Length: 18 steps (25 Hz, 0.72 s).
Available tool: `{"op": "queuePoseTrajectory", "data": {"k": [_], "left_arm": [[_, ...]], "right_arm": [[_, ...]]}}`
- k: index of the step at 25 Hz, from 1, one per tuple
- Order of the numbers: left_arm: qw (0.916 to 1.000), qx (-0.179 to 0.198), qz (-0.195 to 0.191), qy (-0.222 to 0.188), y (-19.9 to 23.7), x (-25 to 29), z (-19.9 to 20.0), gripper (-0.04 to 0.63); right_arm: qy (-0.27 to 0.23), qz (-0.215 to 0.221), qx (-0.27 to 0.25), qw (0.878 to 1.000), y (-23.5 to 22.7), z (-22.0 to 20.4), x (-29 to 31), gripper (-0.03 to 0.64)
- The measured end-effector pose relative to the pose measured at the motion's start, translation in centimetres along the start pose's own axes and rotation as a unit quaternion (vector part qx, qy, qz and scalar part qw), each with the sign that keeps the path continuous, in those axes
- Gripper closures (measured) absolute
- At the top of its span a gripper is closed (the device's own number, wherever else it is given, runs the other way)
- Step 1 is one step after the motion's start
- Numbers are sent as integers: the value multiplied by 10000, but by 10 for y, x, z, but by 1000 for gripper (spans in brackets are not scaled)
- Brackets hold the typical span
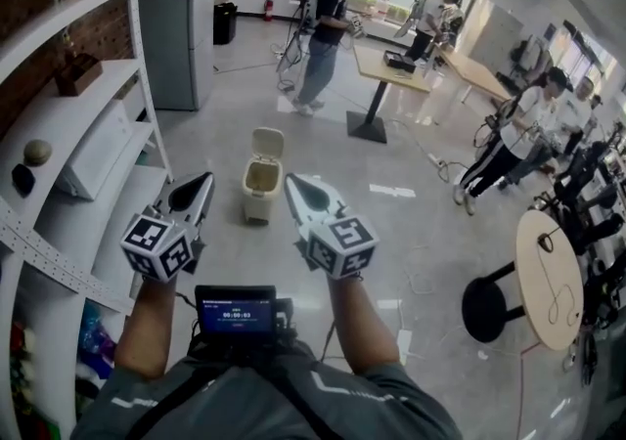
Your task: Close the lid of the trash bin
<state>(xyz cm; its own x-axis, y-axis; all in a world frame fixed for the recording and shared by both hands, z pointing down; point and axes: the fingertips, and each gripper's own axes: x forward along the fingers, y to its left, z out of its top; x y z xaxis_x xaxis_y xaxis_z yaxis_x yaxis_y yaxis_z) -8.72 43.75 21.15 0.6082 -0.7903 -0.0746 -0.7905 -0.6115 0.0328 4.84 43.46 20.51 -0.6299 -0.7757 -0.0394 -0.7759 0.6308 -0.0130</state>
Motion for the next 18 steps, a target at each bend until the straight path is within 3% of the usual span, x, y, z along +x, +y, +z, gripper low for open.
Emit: {"op": "queuePoseTrajectory", "data": {"k": [9,18], "left_arm": [[9996,-88,32,278,36,43,-20,600],[9993,-77,-173,309,103,102,-26,600]], "right_arm": [[31,-41,203,9998,-37,-9,46,606],[134,-438,228,9987,-79,-16,120,606]]}}
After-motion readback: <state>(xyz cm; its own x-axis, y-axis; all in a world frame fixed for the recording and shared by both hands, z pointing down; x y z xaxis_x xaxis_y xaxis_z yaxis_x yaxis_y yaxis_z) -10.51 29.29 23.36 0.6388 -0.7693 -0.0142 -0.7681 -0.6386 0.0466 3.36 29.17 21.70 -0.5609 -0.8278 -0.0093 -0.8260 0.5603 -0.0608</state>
